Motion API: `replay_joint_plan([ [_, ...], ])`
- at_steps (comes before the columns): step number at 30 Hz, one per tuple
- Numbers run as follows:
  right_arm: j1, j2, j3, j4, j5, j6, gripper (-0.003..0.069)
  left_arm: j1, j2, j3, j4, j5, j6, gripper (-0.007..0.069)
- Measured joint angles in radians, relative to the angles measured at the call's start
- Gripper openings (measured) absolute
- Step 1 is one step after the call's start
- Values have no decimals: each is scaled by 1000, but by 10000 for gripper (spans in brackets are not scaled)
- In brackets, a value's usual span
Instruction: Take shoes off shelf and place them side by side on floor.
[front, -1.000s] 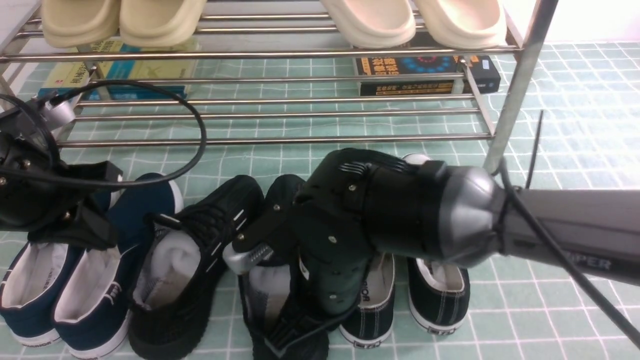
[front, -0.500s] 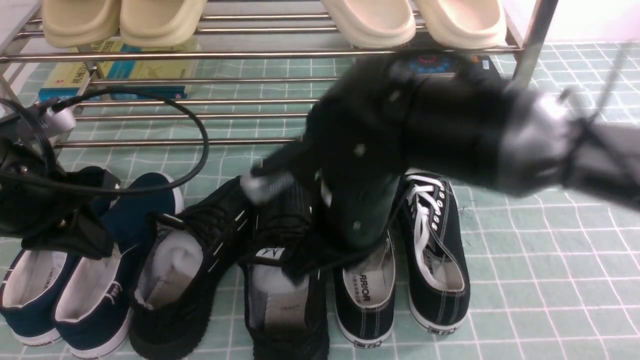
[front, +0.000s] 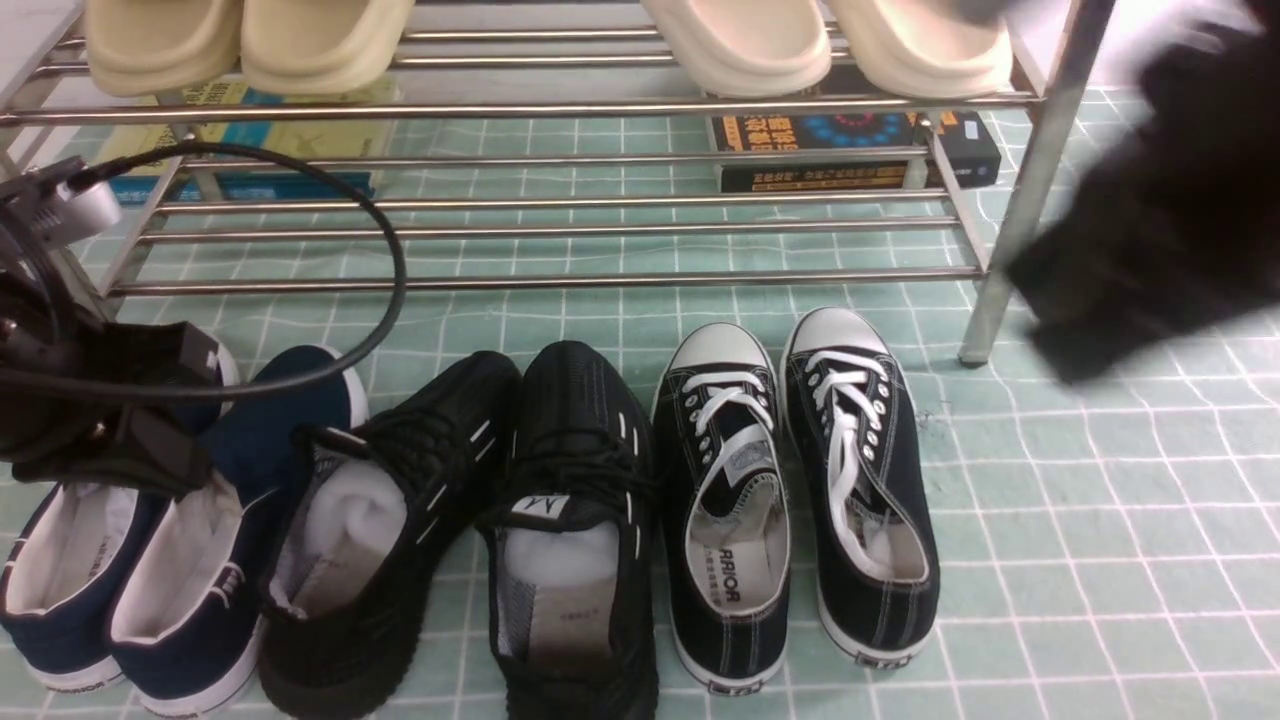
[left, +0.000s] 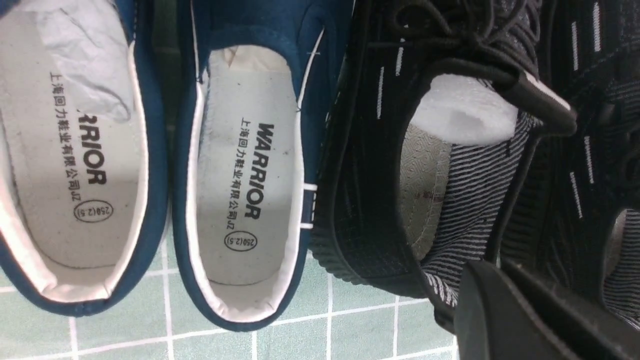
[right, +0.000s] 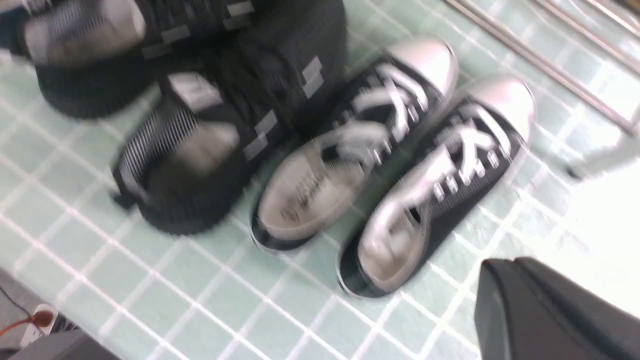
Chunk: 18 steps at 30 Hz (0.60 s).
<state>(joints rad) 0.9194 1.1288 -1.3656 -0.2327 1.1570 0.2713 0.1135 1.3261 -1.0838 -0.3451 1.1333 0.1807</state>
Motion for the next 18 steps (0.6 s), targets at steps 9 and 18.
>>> replay_joint_plan([
  [9,0,-382,625,-4,-653,23,-1,0,0,0,4,-21,1,52],
  [18,0,-388,723,-7,-829,23,2,0,0,0,38,-25,1,55],
])
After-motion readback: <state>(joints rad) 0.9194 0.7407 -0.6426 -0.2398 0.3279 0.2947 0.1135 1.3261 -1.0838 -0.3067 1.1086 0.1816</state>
